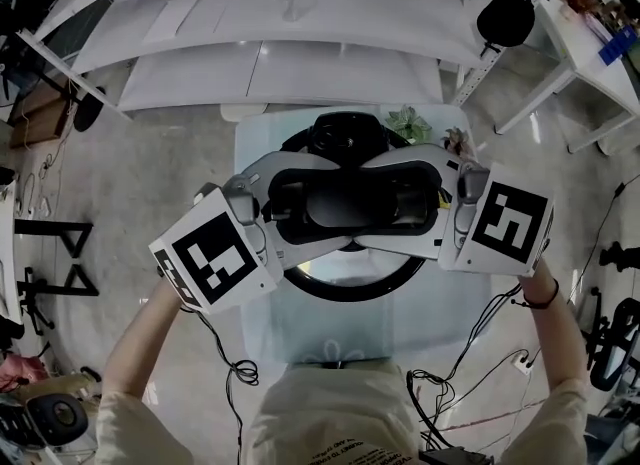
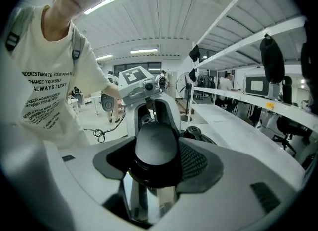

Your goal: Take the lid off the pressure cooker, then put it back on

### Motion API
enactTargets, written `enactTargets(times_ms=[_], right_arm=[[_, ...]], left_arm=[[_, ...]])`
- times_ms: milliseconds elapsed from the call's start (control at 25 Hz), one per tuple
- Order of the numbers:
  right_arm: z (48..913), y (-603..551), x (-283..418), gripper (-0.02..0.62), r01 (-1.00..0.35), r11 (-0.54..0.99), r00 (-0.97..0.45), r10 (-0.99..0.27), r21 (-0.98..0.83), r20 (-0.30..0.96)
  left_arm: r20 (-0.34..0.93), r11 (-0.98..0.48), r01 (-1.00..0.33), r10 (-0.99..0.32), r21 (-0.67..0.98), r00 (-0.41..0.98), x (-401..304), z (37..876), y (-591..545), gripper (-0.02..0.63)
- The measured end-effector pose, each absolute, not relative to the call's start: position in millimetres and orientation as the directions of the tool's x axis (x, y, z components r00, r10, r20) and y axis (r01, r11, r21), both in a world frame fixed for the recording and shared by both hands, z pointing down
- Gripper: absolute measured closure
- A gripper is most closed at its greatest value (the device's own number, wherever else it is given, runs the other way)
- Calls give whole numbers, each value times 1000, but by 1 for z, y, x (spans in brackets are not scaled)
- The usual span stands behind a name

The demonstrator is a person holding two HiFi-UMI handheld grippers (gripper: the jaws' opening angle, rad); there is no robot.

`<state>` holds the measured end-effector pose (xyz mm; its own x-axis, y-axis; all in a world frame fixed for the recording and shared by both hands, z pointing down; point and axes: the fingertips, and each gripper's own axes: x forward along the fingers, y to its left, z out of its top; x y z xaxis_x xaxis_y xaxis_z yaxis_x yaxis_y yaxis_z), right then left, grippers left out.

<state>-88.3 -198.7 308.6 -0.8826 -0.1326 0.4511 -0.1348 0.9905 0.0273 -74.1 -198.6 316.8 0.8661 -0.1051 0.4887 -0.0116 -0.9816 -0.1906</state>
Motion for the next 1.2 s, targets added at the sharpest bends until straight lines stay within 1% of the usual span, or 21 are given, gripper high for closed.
enactTargets(times_ms=[360, 640, 880, 1200], right_arm=[[292, -162, -54, 322, -150, 987, -885, -157, 51, 438], [284, -111, 11, 322, -126, 990, -889, -143, 67, 435], [281, -106, 18, 322, -130, 989, -886, -145, 64, 440], [292, -70, 79, 322, -159, 986, -880, -167, 55, 445]], left_arm=[[497, -974, -1, -115, -225, 860, -41, 299, -162, 319], [495, -972, -16, -133, -233, 859, 26, 290, -112, 319], [499, -973, -8, -124, -229, 857, 32, 288, -107, 319], [511, -976, 25, -93, -218, 854, 93, 299, -70, 319]])
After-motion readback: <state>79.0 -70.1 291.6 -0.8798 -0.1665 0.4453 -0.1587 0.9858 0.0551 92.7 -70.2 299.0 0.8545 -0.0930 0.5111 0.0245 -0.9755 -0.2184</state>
